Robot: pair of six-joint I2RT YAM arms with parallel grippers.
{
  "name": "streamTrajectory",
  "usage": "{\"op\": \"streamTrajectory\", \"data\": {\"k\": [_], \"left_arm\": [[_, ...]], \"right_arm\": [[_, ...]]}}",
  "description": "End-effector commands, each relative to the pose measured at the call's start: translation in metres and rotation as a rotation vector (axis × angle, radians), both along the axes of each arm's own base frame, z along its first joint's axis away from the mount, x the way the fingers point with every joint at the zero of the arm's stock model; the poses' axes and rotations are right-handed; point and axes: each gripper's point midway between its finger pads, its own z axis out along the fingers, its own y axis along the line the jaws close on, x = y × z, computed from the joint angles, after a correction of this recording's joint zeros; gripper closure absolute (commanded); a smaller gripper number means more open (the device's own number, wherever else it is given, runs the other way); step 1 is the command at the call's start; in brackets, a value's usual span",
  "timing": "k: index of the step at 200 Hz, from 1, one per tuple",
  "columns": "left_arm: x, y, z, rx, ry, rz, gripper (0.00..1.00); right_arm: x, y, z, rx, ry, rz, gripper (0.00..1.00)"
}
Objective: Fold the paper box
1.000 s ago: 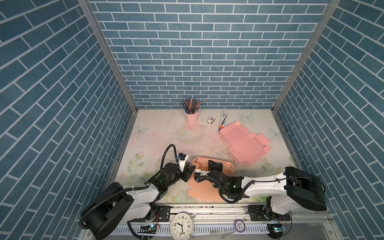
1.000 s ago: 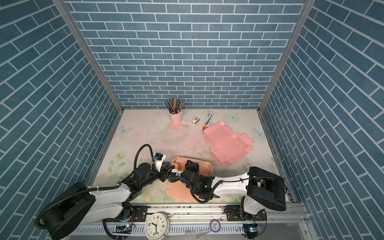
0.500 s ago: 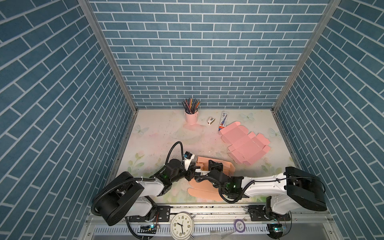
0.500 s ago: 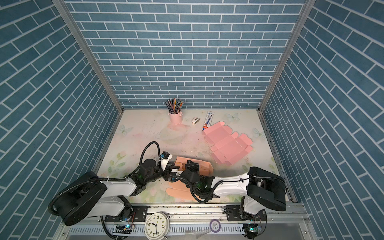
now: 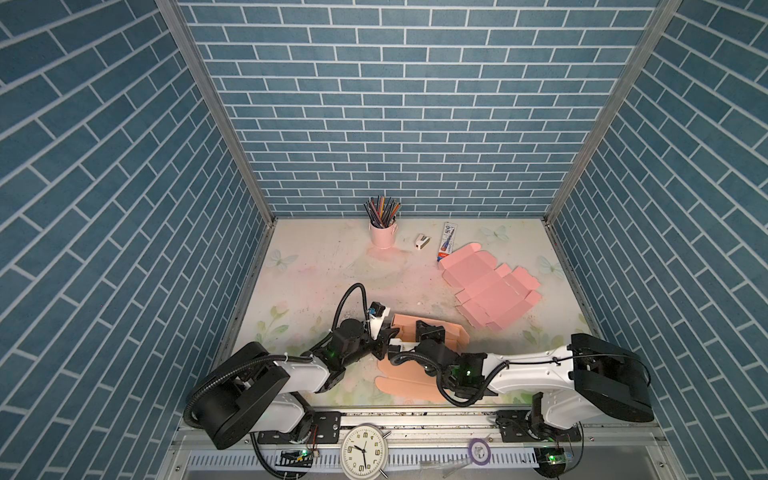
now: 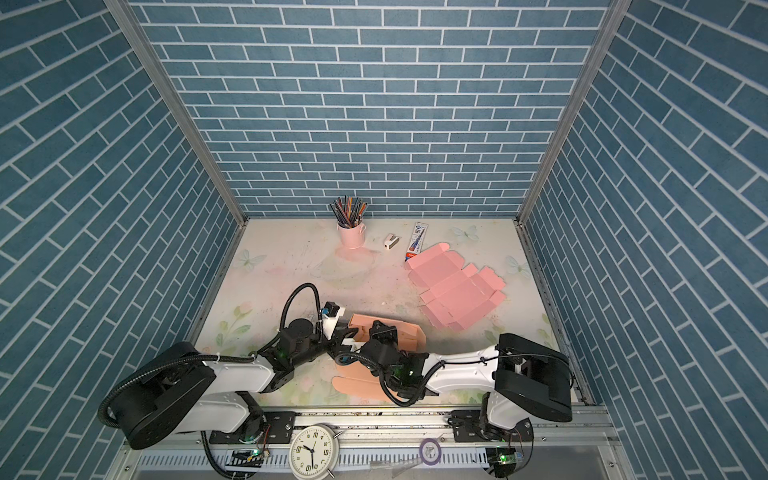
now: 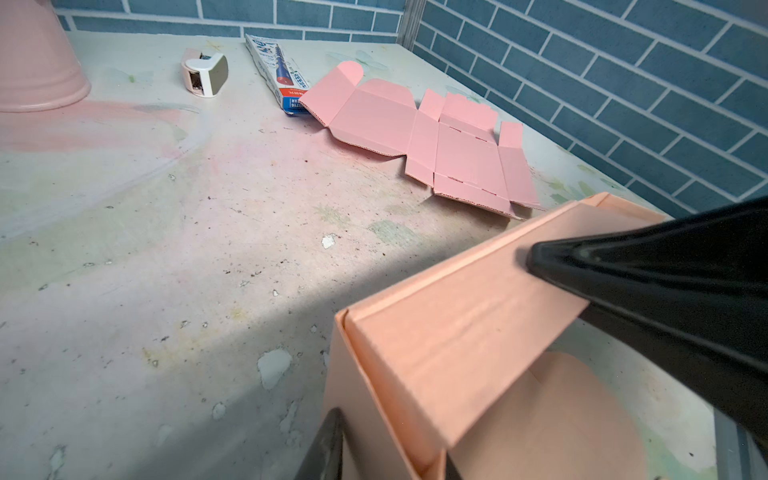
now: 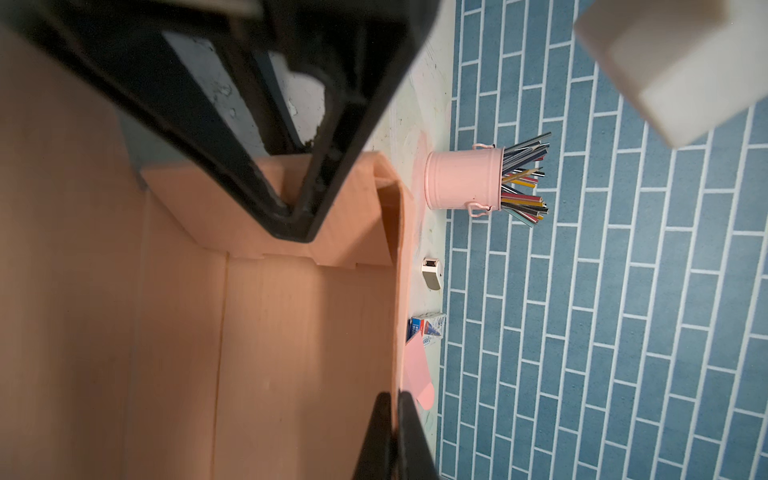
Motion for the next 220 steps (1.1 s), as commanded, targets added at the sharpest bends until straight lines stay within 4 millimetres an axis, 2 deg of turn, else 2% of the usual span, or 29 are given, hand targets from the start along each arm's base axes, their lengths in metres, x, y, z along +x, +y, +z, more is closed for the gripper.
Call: {"op": "streamTrajectory", "data": {"k": [1, 52, 69, 85, 120, 145, 163, 176, 188, 208, 220], "left_arm": [[0.016, -0.003, 0.019, -0.018, -0.080, 0.063, 0.73], [0.021, -0.001, 0.014, 0.035, -0.106, 0.122, 0.84], [0.020, -0.002, 0.012, 0.043, -0.108, 0.119, 0.87], [0.019, 0.001, 0.012, 0.045, -0.112, 0.125, 0.89], [0.014, 0.008, 0.007, 0.061, -0.113, 0.129, 0.90], [0.012, 0.015, 0.005, 0.080, -0.121, 0.147, 0.90], [0.012, 0.017, 0.003, 0.104, -0.125, 0.146, 0.90], [0.011, 0.020, 0.003, 0.110, -0.130, 0.150, 0.90], [0.011, 0.022, 0.004, 0.104, -0.134, 0.158, 0.90], [0.010, 0.020, 0.007, 0.093, -0.141, 0.157, 0.90], [0.012, 0.020, 0.007, 0.094, -0.143, 0.159, 0.90]], "right_arm": [[-0.013, 0.014, 0.002, 0.022, 0.055, 0.054, 1.00], [-0.022, 0.020, 0.003, 0.067, 0.102, 0.050, 1.00], [-0.026, 0.024, 0.005, 0.101, 0.131, 0.047, 0.95], [-0.029, 0.026, 0.011, 0.158, 0.172, 0.039, 0.85], [-0.042, 0.027, 0.041, 0.374, 0.326, 0.020, 0.65], [-0.056, 0.030, 0.073, 0.599, 0.500, 0.017, 0.58], [-0.060, 0.029, 0.093, 0.735, 0.657, 0.011, 0.56], [-0.046, 0.022, 0.106, 0.839, 0.734, -0.040, 0.55], [-0.022, 0.013, 0.112, 0.942, 0.812, -0.119, 0.56], [0.018, 0.000, 0.106, 1.083, 0.986, -0.240, 0.58], [0.030, 0.000, 0.099, 1.120, 1.075, -0.274, 0.59]]}}
